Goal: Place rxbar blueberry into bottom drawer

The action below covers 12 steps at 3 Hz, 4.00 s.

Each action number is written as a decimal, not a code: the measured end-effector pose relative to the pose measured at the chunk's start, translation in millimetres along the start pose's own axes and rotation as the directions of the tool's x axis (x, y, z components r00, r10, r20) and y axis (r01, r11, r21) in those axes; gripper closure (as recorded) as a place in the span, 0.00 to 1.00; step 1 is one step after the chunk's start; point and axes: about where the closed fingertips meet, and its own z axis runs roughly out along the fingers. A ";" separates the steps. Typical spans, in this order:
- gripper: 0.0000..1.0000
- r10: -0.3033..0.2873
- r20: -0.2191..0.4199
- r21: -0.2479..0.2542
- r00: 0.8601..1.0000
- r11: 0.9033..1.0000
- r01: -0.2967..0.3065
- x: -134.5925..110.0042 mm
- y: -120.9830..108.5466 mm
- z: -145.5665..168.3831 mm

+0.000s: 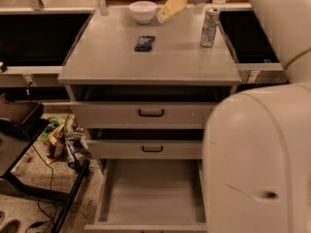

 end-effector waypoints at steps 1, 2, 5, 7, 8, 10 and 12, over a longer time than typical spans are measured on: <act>0.00 0.071 -0.055 0.038 0.996 0.997 -0.069 -11.7 -0.6 42.2; 0.00 0.155 -0.062 0.043 0.986 0.987 -0.153 -14.6 2.5 84.1; 0.00 0.303 -0.080 0.115 0.950 0.949 -0.293 1.9 -2.8 161.7; 0.00 0.340 -0.083 0.151 0.937 0.934 -0.325 11.0 -2.8 194.9; 0.00 0.298 -0.069 0.111 0.952 0.951 -0.289 -5.5 14.0 198.3; 0.00 0.342 -0.085 0.144 0.936 0.934 -0.328 -3.1 18.3 207.4; 0.00 0.375 -0.085 0.216 0.923 0.911 -0.350 -17.0 34.5 223.8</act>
Offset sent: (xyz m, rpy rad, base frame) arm 0.1335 0.0473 -0.0479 0.1040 0.1116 -0.2279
